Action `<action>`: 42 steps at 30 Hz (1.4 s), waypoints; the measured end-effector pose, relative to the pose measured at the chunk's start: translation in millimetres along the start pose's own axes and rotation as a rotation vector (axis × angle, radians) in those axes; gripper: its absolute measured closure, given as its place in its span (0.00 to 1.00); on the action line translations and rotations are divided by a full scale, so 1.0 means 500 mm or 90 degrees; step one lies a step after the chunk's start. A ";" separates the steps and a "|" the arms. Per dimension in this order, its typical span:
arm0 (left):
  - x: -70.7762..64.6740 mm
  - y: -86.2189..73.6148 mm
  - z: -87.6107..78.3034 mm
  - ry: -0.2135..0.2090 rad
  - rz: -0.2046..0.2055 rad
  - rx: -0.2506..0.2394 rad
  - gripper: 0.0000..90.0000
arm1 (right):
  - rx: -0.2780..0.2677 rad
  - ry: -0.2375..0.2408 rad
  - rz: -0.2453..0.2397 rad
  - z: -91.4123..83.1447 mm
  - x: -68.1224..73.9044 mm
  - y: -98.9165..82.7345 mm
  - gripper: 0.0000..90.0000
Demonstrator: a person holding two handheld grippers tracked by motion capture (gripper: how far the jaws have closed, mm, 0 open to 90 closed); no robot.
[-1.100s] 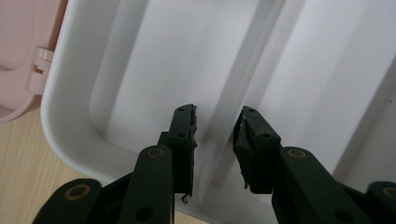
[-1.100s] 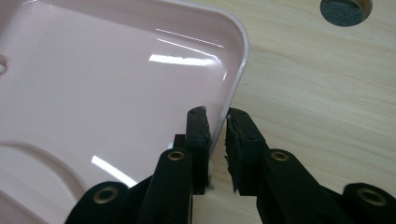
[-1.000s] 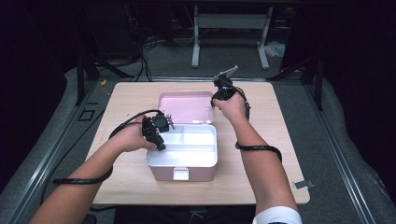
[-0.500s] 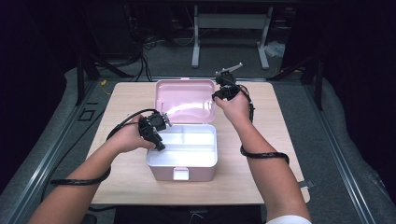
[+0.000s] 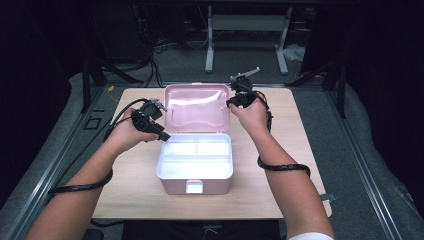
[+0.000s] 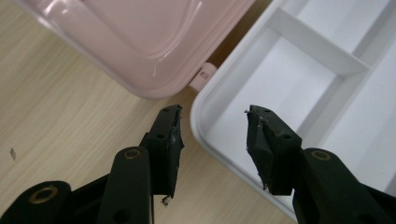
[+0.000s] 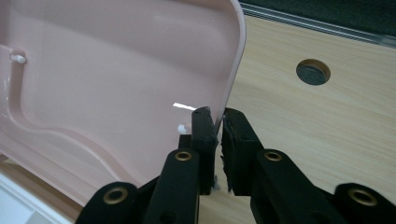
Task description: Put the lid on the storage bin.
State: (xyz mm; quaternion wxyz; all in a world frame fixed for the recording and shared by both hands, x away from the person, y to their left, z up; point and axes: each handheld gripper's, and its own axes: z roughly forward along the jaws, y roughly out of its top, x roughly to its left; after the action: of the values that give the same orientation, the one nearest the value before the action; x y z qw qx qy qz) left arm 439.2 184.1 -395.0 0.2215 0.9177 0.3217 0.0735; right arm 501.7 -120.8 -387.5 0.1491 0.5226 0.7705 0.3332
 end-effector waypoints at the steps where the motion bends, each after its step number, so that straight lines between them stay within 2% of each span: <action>1: 0.006 -0.001 0.001 0.002 -0.004 0.003 0.61 | -0.001 -0.001 0.000 0.000 0.001 0.000 0.93; 4: 0.021 0.001 0.001 0.009 -0.027 -0.010 0.62 | -0.003 -0.004 0.000 -0.001 0.001 -0.001 0.93; 7: 0.037 0.011 -0.004 0.032 -0.052 -0.039 0.62 | -0.003 -0.001 -0.001 -0.002 0.000 -0.001 0.93; 11: 0.052 0.030 -0.009 0.055 -0.074 -0.061 0.60 | -0.005 -0.002 -0.002 -0.004 0.001 -0.002 0.93; 17: 0.080 0.054 -0.010 0.084 -0.125 -0.107 0.64 | -0.009 -0.003 -0.004 -0.006 0.002 -0.003 0.93; 19: 0.091 0.061 -0.009 0.091 -0.135 -0.112 0.64 | -0.008 0.004 -0.007 -0.008 0.002 -0.003 0.93; 24: 0.109 0.071 -0.003 0.080 -0.166 -0.118 0.68 | -0.019 0.002 -0.004 -0.010 0.002 -0.006 0.93; 25: 0.112 0.073 -0.001 0.070 -0.173 -0.119 0.69 | -0.019 0.000 -0.004 -0.011 0.002 -0.006 0.93; 29: 0.117 0.079 0.004 0.059 -0.180 -0.119 0.74 | -0.023 0.006 -0.006 -0.015 0.003 -0.009 0.93; 31: 0.119 0.081 0.006 0.056 -0.185 -0.123 0.76 | -0.027 -0.001 -0.008 -0.017 0.004 -0.011 0.93; 35: 0.121 0.084 0.011 0.053 -0.193 -0.117 0.76 | -0.025 0.016 -0.009 -0.021 0.001 -0.013 0.93; 36: 0.121 0.084 0.012 0.055 -0.194 -0.119 0.78 | -0.026 0.009 -0.008 -0.021 0.001 -0.014 0.93; 38: 0.124 0.084 0.014 0.057 -0.198 -0.116 0.82 | -0.027 0.016 -0.007 -0.022 -0.001 -0.015 0.93; 39: 0.125 0.085 0.016 0.054 -0.199 -0.113 0.83 | -0.030 0.006 -0.007 -0.022 0.000 -0.016 0.93; 42: 0.130 0.086 0.013 0.048 -0.205 -0.117 0.84 | -0.031 0.005 -0.009 -0.023 0.000 -0.017 0.93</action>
State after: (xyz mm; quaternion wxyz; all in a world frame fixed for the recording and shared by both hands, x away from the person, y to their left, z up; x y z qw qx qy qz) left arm 515.8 192.0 -381.8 0.3012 0.8269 0.4641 0.1009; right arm 489.1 -127.0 -384.7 0.1608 0.5123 0.7663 0.3528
